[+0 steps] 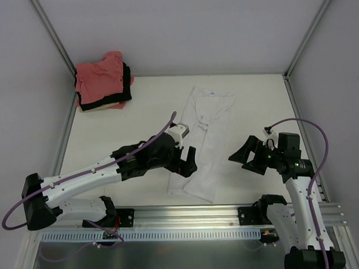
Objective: Fold and stack the t-shirts
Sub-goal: Rotate the tshirt 90 degrees
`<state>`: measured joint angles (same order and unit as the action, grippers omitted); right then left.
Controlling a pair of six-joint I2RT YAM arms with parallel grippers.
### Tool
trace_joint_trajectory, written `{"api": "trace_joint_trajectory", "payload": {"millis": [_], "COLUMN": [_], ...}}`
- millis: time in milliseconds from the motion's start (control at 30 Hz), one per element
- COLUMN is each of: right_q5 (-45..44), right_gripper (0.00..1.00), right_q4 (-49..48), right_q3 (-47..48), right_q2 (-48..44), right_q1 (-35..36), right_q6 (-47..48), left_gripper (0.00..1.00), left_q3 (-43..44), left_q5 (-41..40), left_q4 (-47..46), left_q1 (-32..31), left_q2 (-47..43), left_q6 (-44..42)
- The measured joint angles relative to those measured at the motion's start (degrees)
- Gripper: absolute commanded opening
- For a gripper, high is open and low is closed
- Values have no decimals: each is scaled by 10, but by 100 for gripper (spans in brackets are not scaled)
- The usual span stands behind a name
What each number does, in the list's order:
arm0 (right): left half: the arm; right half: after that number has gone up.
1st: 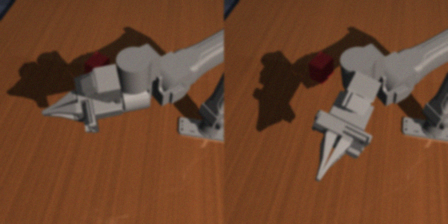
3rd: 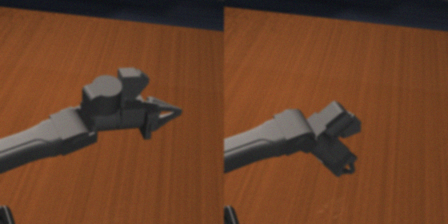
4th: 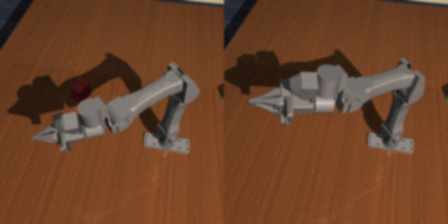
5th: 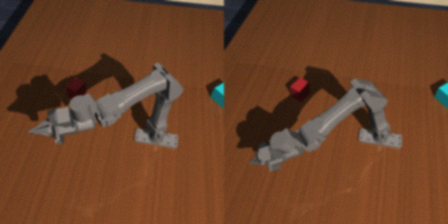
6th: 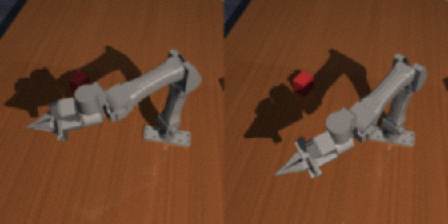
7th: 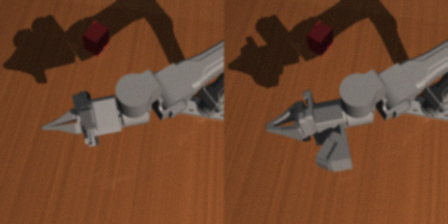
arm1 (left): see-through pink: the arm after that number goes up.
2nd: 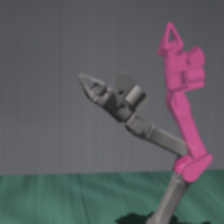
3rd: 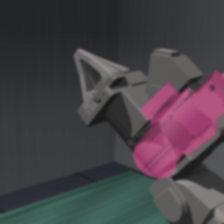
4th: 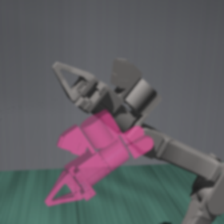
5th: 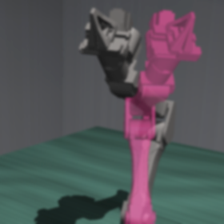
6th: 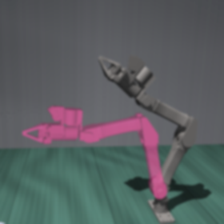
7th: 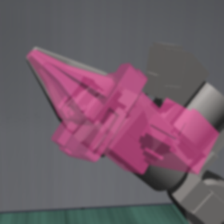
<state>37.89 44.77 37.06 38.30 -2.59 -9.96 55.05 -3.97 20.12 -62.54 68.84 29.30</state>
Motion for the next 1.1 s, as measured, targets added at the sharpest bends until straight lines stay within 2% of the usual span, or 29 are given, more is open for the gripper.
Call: {"api": "trace_joint_trajectory", "payload": {"millis": [200,267,300,400,567,833,1100], "right_q5": [2,3,2,2,-8,-21,-30], "right_gripper": [99,94,78,53,51,51,50], "right_q4": [-87,-113,-131,-176,-229,-276,-297], "right_q3": [2,14,24,57,151,274,332], "right_q2": [87,131,156,223,354,528,655], "right_q1": [13,40,57,110,177,216,269], "right_q6": [-34,-48,-57,-81,-111,-126,-138], "left_gripper": [99,99,99,99,99,99,98], "left_q3": [45,46,45,33,3,-31,-44], "left_q5": [-40,-49,-55,-65,-71,-71,-71], "left_q4": [23,28,32,32,33,33,33], "left_q1": [0,4,4,8,12,12,12], "left_q2": [-55,-68,-75,-89,-93,-106,-125], "left_q6": [-19,-23,-25,-27,-27,-24,-16]}}
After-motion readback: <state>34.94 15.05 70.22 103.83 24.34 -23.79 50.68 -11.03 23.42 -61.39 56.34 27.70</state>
